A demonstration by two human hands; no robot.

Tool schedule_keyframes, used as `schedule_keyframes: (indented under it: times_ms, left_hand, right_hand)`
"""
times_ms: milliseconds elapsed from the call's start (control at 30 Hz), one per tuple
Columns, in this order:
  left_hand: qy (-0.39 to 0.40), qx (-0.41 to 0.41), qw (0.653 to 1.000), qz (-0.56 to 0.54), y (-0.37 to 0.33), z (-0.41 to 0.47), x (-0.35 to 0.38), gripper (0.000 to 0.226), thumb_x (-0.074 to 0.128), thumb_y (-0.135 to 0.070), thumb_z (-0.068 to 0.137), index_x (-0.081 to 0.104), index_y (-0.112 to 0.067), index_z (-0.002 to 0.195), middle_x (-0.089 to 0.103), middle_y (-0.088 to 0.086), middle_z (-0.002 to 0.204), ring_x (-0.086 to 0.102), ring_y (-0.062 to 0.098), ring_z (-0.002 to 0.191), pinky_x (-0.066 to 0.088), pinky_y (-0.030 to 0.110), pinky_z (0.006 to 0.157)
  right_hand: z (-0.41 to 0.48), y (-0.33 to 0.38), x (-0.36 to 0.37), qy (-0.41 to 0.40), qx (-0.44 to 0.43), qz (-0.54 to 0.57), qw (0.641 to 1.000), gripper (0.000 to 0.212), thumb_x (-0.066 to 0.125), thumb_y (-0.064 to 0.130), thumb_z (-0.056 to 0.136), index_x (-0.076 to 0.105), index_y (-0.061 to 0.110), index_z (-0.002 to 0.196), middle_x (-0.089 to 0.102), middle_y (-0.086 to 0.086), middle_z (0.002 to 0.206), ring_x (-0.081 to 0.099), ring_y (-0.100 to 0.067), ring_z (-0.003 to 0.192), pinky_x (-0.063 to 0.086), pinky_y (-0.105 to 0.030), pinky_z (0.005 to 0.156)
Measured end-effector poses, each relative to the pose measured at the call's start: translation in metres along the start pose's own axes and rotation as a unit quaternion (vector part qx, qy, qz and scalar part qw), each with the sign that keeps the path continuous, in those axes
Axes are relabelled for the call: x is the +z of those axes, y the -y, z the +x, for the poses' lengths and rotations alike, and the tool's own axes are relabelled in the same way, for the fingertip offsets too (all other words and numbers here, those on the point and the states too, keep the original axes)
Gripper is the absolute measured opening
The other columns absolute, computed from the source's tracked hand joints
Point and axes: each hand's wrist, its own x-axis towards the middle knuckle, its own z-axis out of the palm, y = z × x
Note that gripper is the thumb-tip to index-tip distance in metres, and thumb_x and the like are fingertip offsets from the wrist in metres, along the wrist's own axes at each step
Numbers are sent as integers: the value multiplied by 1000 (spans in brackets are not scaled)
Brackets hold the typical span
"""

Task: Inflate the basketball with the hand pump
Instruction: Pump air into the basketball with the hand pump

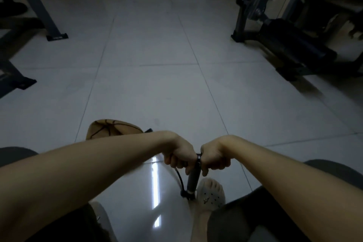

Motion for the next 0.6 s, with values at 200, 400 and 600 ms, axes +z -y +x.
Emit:
schedule_keyframes:
  times_ms: [200, 400, 600]
  left_hand:
    - [-34, 46, 997, -54, -27, -119, -75, 47, 53, -9, 91, 32, -25, 53, 19, -6, 50, 13, 9, 40, 7, 20, 43]
    - [9, 5, 1000, -19, -19, -63, -54, 50, 52, -8, 91, 32, -26, 49, 19, -7, 47, 14, 9, 38, 8, 19, 42]
    - [38, 10, 998, -56, 3, 19, -11, 31, 56, -6, 87, 44, -20, 61, 21, -5, 50, 14, 10, 41, 9, 22, 45]
  right_hand:
    - [-118, 14, -84, -70, -53, 23, 996, 40, 68, 16, 91, 43, 20, 59, 28, 3, 52, 21, -12, 43, 16, -21, 42]
    - [-67, 7, -56, -54, -24, -24, 998, 25, 68, 14, 89, 51, 16, 71, 33, 2, 54, 26, -12, 44, 21, -22, 43]
    - [15, -9, -16, 12, -24, -9, 1000, 9, 68, 14, 89, 66, 12, 98, 38, 2, 56, 30, -12, 47, 26, -26, 48]
